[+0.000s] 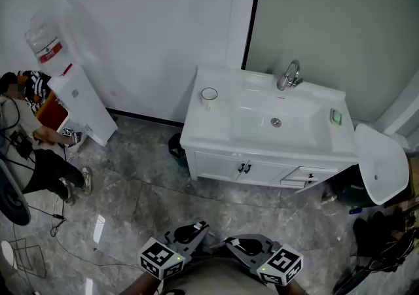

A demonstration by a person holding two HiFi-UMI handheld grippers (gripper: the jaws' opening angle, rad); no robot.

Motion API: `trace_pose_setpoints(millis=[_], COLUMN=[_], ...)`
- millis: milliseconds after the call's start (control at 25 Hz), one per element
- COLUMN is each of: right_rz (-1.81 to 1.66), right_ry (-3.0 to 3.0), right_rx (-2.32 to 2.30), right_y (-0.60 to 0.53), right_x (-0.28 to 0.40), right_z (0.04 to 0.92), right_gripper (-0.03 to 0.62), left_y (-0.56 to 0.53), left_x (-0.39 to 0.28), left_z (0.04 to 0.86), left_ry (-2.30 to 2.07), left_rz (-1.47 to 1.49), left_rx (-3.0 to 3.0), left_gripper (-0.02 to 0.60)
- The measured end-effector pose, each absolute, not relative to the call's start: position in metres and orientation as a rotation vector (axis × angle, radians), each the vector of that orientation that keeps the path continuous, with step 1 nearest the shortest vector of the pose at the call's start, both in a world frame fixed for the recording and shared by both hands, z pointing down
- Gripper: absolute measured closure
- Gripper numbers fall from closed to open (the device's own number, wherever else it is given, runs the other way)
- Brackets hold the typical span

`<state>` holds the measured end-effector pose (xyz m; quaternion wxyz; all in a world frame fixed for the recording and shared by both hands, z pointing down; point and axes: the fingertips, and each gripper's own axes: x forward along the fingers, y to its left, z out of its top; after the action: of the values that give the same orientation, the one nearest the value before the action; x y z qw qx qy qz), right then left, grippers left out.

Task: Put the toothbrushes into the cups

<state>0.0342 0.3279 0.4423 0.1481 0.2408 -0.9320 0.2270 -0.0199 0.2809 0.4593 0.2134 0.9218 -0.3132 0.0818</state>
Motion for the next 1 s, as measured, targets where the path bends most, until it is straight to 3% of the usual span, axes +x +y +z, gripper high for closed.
trace_pose_setpoints(millis=[400,1000], right_rz=[0.616,0.594], right_ry=[-2.664,-2.634], right_rx=[0.733,0.819], right_y=[0.332,0.325], right_x=[-0.026,0.003], right_z=[0.438,0.439], right_gripper=[0.562,0.562], left_y=[0.274,0.262], left_x=[-0.093,-0.053], left_z=[0.454,0.443], left_ry=[-0.933,-0.858], left_rz=[0.164,0.173], left_rx=[2.562,2.646], left_gripper=[0.531,0.531])
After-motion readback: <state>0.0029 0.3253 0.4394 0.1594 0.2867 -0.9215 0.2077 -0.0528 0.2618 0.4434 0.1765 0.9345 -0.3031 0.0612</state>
